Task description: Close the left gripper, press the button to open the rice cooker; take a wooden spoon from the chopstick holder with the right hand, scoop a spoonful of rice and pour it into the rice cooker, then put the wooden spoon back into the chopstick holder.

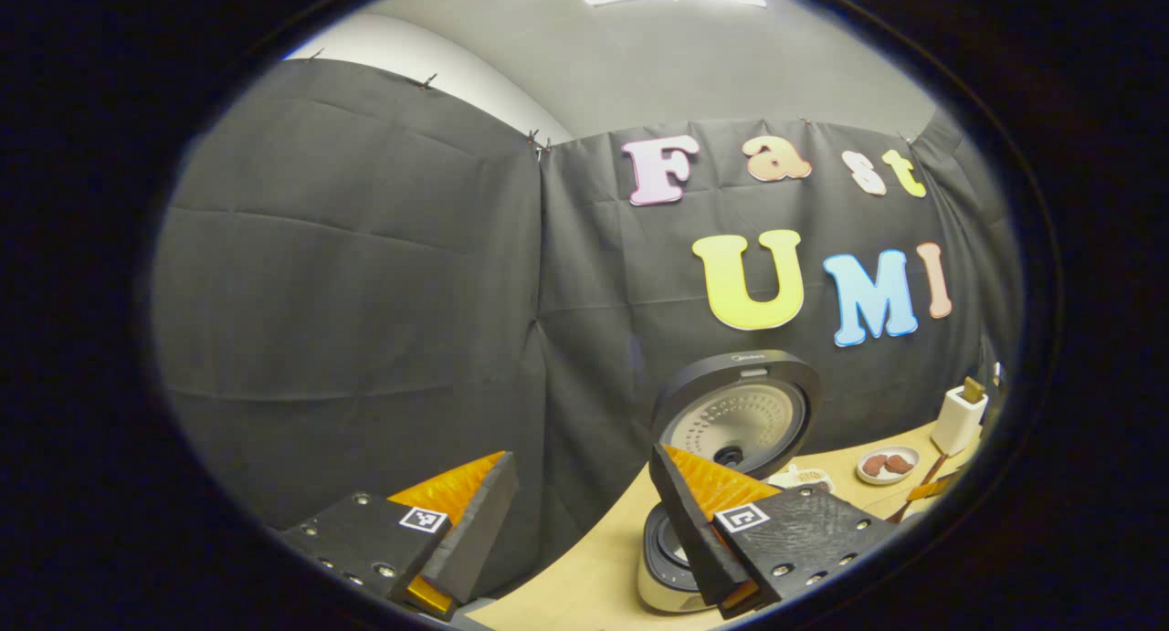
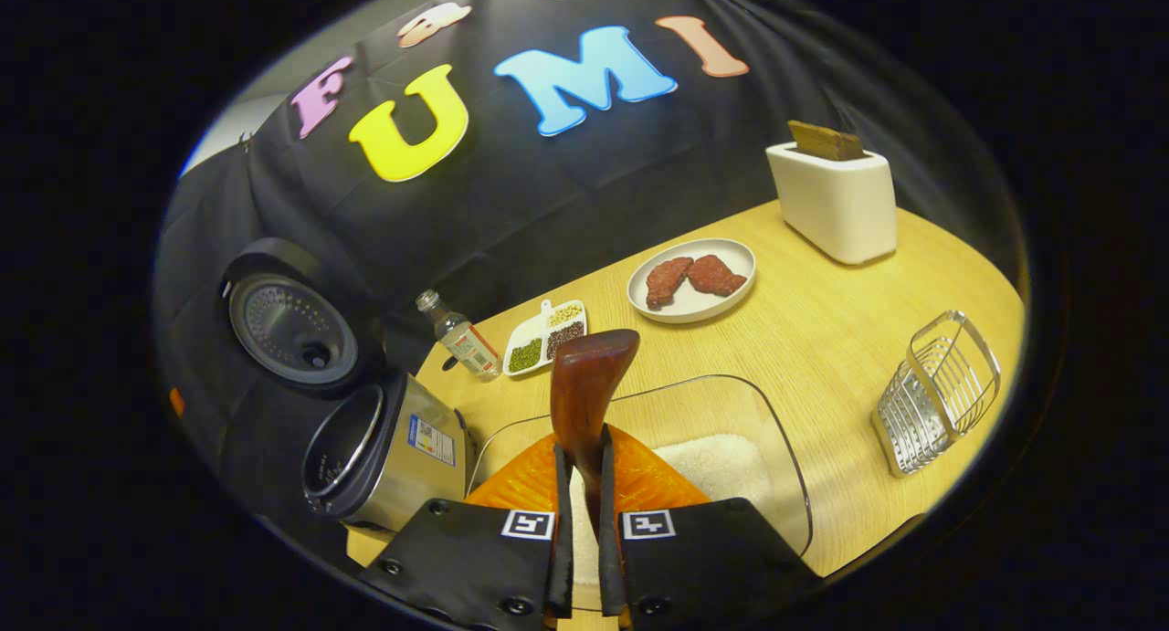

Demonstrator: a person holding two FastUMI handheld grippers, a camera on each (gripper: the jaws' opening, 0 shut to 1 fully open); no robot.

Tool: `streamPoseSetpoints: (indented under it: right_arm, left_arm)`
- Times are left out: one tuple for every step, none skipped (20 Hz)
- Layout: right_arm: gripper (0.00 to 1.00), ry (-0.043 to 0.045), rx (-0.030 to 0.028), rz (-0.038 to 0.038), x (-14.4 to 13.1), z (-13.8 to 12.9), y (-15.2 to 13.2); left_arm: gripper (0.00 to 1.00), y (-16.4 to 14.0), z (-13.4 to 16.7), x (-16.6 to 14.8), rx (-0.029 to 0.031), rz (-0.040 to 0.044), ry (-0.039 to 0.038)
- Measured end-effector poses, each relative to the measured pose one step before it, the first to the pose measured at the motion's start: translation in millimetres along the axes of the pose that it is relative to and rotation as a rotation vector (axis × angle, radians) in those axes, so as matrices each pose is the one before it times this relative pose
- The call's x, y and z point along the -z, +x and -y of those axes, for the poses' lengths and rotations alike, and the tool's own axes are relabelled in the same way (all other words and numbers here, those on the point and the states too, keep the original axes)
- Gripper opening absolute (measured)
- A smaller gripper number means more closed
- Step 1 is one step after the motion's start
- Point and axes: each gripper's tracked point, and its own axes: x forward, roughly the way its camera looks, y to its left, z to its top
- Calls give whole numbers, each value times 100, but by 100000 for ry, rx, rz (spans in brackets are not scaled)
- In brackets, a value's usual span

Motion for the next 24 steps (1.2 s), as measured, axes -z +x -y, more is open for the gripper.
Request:
streamPoseSetpoints:
  right_arm:
    - [13, 5095, -288, -689, -178, 545, 32]
    - [13, 5276, -249, -523, -255, 514, 40]
    - [13, 5595, -706, -463, -161, 298, -119]
    - [13, 4605, -528, -228, -333, 330, -103]
    - [13, 3741, -651, 100, -449, 223, -85]
    - [13, 3048, -881, 396, -471, 106, -93]
    - [13, 2744, -1088, 333, -488, 42, -182]
    - [13, 3168, -1654, 84, -543, -131, -241]
    - [13, 3512, -1704, 362, -489, -166, -300]
    - [10, 4164, -2342, 164, -479, -304, -132]
    - [13, 4316, -2202, -154, -319, -275, -19]
    - [13, 4582, -1627, 129, -472, -123, -3]
    - [13, 4273, -1155, 392, -334, -191, -46]
    - [13, 2990, -956, 405, -330, -246, 12]
    - [10, 1869, -817, 152, -271, -283, -4]
    - [13, 1427, -742, -182, -34, -333, -29]
    - [13, 1279, -1205, -269, 300, -464, -47]
    - [13, 1386, -1338, -416, 187, -479, 88]
    - [13, 1980, -1842, -693, 348, -831, 174]
    - [13, 1985, -1758, -956, 296, -781, 74]
    - [13, 1787, -1853, -940, 337, -806, 77]
    - [10, 1267, -1500, -869, 371, -849, 246]
    - [13, 811, -1687, -1083, 740, -871, 213]
    - [13, 427, -1578, -1207, 639, -879, 257]
  left_arm:
    - [88, -116, 12, -157, 150, 163, 133]
    - [88, -86, 74, 86, 48, -84, 317]
    - [88, -104, 10, -115, -106, 254, 253]
    - [88, 75, 107, -112, -262, 404, -55]
    - [89, -31, 57, -150, -38, 168, -442]
    - [90, -117, -152, -22, -128, -76, -398]
    - [90, 19, -218, 106, -292, -107, -241]
    - [88, 61, -116, 62, -206, -312, -214]
    - [88, 96, -40, 83, -105, -361, -260]
    - [88, 154, 9, 71, 65, -372, -106]
    - [88, 37, -82, -155, -97, 9, 208]
    - [88, 12, 58, -47, 47, 377, 464]
    - [88, 85, 67, -201, 89, 523, 574]
    - [88, 18, 59, -93, -143, 447, 543]
    - [88, 147, -56, -76, -193, 281, 180]
    - [88, 32, -121, -72, -141, 46, -279]
    - [88, 60, -49, -36, -63, 54, -382]
    - [88, -98, -58, 15, -96, 98, -208]
    - [88, -13, -141, -69, -71, 53, 92]
    - [88, -80, -186, -1, -109, 185, 205]
    - [88, -56, -165, -177, -32, 215, 109]
    - [88, -23, -89, 90, -102, 142, -76]
    - [88, -143, -133, -10, -174, 163, -224]
    - [88, -95, -166, 14, -251, 251, -247]
